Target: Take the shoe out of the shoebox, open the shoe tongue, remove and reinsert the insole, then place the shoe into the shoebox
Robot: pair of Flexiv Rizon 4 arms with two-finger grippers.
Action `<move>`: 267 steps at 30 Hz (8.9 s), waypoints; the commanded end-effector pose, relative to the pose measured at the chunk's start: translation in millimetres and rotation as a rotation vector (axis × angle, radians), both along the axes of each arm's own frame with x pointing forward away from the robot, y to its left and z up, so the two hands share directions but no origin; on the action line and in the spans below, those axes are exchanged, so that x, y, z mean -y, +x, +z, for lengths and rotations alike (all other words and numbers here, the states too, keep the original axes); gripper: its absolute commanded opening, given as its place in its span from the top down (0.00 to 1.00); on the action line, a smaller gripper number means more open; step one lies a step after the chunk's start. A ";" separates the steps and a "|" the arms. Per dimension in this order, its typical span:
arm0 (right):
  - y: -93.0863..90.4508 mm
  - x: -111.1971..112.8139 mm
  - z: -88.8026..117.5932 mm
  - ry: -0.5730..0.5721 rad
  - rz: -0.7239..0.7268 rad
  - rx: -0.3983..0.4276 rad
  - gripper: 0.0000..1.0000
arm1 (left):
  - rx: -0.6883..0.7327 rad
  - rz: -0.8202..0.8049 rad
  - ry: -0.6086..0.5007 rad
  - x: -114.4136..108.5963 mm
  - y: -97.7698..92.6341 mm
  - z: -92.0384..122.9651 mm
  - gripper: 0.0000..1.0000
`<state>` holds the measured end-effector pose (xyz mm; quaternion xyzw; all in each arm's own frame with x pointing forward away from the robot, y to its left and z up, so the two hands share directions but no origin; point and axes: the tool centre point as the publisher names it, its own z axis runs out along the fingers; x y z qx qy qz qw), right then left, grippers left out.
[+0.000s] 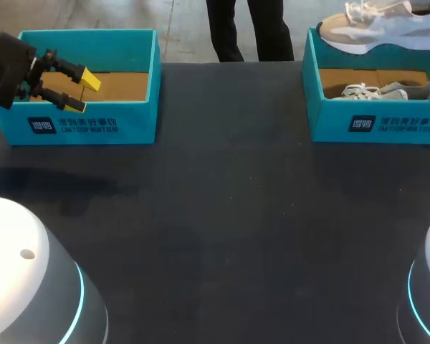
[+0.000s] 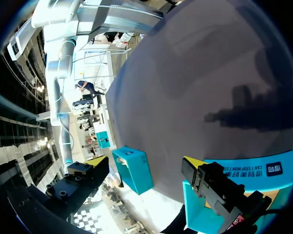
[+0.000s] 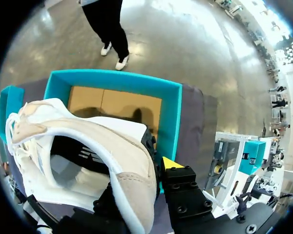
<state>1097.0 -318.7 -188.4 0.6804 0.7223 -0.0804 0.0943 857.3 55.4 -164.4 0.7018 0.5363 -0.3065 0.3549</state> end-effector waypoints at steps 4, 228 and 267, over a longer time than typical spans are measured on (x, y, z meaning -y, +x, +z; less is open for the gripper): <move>-12.1 6.5 -3.1 0.003 0.021 0.026 1.00 | 0.001 0.001 0.002 0.1 -0.6 0.1 0.00; 69.2 34.2 -159.1 0.002 -0.063 0.063 1.00 | 0.001 0.001 0.002 0.1 -0.6 0.1 0.00; 76.9 28.5 -203.3 0.039 -0.051 0.036 1.00 | 0.001 0.001 0.002 0.1 -0.6 0.1 0.00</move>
